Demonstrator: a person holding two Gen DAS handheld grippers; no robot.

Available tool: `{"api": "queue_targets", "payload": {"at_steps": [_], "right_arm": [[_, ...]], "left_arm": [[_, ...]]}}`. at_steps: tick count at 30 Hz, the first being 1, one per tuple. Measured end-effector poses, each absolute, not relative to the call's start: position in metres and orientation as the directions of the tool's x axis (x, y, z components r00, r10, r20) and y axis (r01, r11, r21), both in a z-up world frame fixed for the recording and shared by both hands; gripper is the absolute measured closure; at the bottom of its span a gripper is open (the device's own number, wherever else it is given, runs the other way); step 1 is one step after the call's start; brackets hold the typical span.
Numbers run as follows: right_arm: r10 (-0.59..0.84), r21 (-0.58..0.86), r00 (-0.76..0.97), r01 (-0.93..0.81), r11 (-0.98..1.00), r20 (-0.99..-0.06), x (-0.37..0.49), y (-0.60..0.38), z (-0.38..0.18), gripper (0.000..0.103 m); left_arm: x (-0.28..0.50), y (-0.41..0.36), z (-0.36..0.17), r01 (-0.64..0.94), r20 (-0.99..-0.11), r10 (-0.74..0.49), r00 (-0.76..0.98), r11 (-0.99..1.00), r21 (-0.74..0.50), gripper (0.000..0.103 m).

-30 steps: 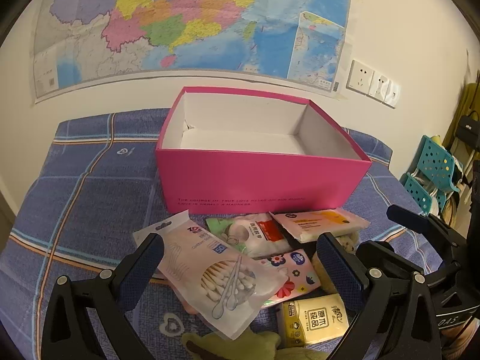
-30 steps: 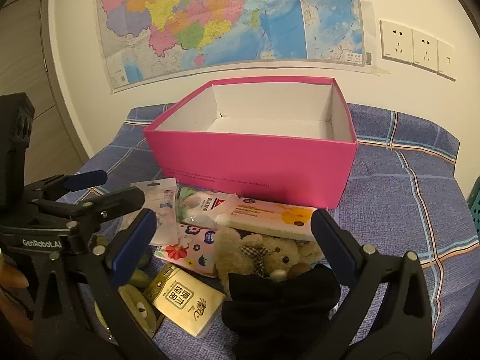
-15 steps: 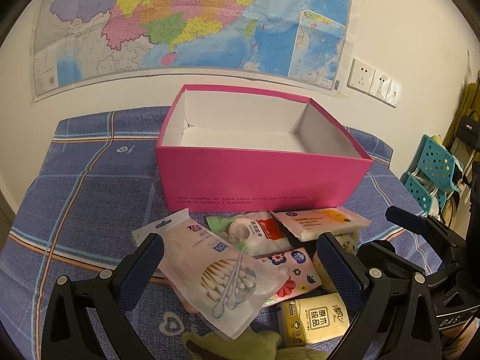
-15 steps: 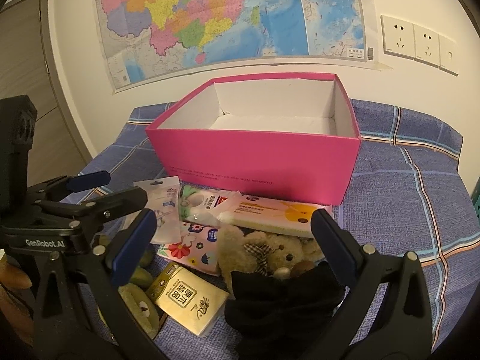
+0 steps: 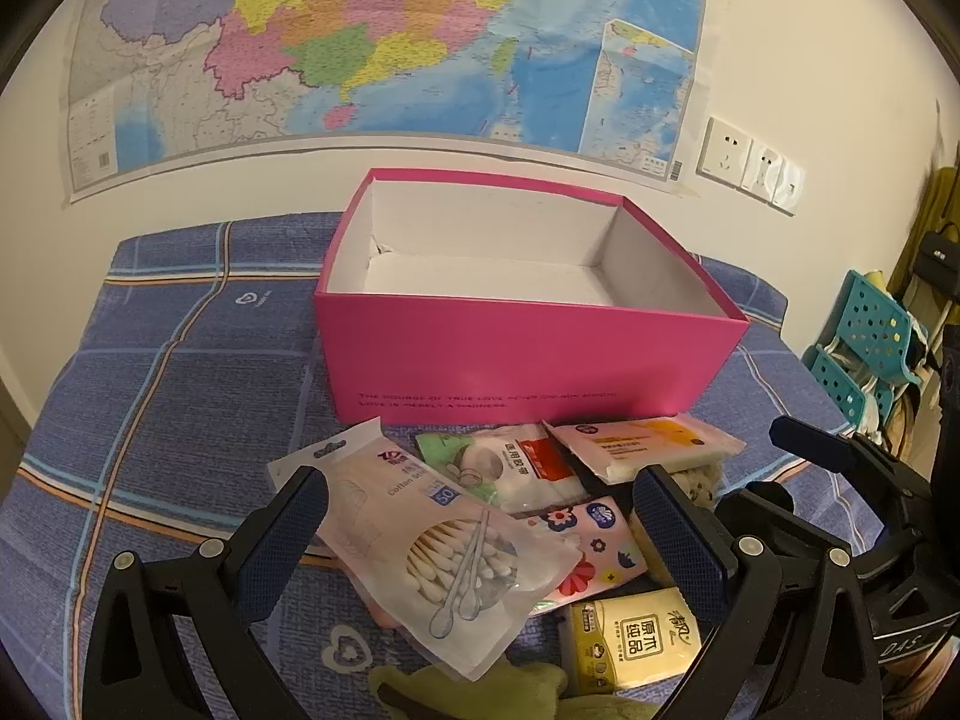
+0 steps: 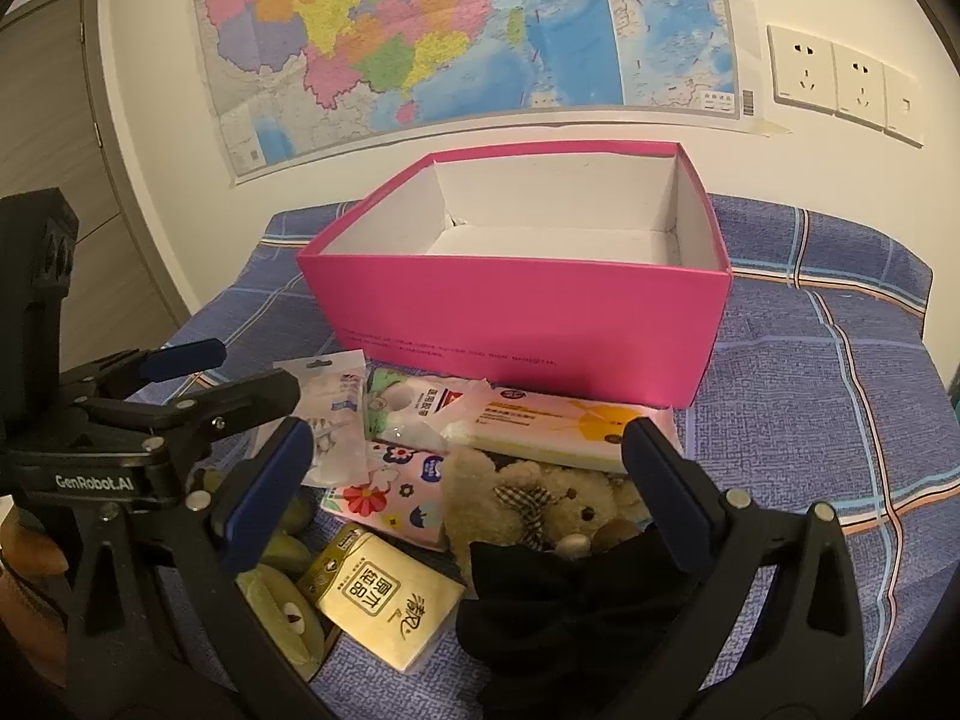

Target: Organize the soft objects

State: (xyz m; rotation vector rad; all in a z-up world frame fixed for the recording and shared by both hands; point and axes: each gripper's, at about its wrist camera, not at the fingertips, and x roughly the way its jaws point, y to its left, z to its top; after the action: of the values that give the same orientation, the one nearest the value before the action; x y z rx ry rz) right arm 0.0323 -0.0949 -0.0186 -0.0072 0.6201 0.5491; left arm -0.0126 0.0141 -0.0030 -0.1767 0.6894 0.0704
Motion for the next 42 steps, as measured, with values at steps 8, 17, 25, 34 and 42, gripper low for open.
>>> {"api": "queue_targets", "payload": {"at_steps": [8,17,25,34,42], "right_arm": [[0.505,0.16,0.653,-0.513,0.843,-0.564,0.034,-0.091,-0.02,0.001],[0.588,0.211,0.529,-0.607,0.766,-0.612,0.034,-0.071,-0.029,0.032],[0.66,0.297,0.334,-0.695,0.655,-0.673,0.029,-0.036,-0.045,0.053],[0.685,0.437,0.227,-0.623,0.649,-0.692,0.047,-0.028,-0.062,0.053],[0.676,0.454,0.233,-0.586,0.671,-0.699,0.06,-0.026,-0.06,0.083]], "left_arm": [[-0.012,0.021,-0.002,-0.119,-0.637,0.005,0.771,0.983,-0.136,0.0],[-0.009,0.076,-0.007,-0.152,-0.657,0.0,0.754,0.973,-0.175,0.0],[0.012,0.115,-0.028,-0.16,-0.704,-0.034,0.709,0.965,-0.208,0.006],[0.044,0.136,-0.059,-0.098,-0.755,-0.185,0.629,0.944,-0.314,0.018],[0.054,0.137,-0.077,-0.058,-0.78,-0.276,0.561,0.927,-0.37,0.054]]}}
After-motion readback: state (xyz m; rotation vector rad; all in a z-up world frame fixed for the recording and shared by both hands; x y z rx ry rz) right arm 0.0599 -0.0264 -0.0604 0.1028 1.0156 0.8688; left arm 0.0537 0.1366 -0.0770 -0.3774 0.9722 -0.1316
